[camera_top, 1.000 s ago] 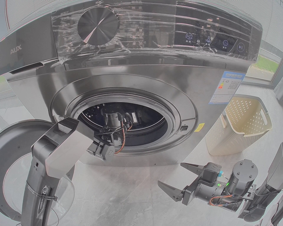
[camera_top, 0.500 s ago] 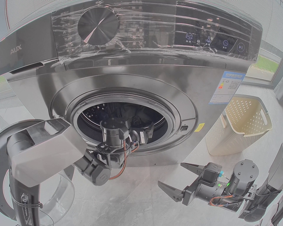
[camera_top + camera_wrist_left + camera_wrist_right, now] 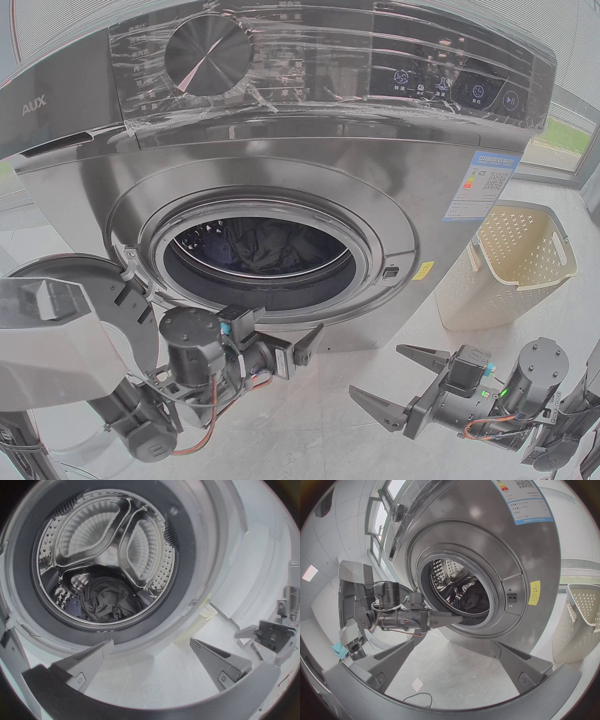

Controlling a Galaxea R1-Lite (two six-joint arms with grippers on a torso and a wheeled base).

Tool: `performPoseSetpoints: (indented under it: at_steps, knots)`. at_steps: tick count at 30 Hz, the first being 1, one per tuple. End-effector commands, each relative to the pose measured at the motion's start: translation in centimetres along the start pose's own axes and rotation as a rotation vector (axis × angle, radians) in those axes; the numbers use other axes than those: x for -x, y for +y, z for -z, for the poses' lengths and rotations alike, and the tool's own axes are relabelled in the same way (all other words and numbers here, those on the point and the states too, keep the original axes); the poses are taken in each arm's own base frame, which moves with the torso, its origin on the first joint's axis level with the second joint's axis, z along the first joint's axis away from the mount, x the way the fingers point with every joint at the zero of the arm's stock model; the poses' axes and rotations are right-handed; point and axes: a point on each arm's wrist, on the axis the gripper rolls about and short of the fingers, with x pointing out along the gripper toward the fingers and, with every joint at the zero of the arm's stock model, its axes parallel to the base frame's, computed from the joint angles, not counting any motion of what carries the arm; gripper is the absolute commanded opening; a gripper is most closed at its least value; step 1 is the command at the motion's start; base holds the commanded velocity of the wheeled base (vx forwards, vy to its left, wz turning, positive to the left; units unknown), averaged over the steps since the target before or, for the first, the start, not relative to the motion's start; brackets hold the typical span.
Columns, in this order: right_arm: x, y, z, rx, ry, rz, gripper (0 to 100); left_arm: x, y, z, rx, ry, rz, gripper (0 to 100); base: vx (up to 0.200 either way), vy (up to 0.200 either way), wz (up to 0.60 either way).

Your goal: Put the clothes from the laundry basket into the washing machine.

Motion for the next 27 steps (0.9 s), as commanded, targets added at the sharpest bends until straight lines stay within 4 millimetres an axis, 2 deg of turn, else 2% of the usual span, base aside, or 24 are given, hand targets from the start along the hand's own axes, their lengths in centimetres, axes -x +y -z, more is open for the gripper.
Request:
performPoseSetpoints:
  at_steps: [1,5,11,14,17,22,27]
  knots:
    - [2.9,-0.4,-0.4,-0.004,-0.006,0.008,100,6.4,-0.6,-1.3,-0.002,-0.040,0.085,100,0.000,0.000,0.00]
    - [4.5,-0.6,-1.0,-0.006,-0.041,0.022,100,8.7,-0.5,-1.3,-0.001,-0.061,0.101,100,0.000,0.000,0.00]
    - [6.3,-1.3,-2.7,-0.032,-0.155,0.141,100,12.6,0.7,-1.4,-0.034,-0.062,0.055,100,0.000,0.000,0.00]
    - [6.8,-2.2,-2.9,-0.037,-0.157,0.195,100,14.2,1.1,-1.7,-0.059,-0.087,0.014,100,-0.200,0.000,0.00]
    - [7.1,-3.2,-3.2,-0.037,-0.171,0.258,100,15.3,1.2,-2.9,-0.047,-0.161,-0.016,100,-0.200,0.000,0.00]
    - [7.9,-3.8,-3.8,-0.035,-0.213,0.304,100,16.9,2.1,-4.1,-0.035,-0.220,-0.073,100,-0.200,0.000,0.00]
    - [10.6,-3.5,-4.0,-0.010,-0.186,0.322,100,19.9,2.9,-4.8,-0.064,-0.235,-0.096,100,-0.200,0.000,0.00]
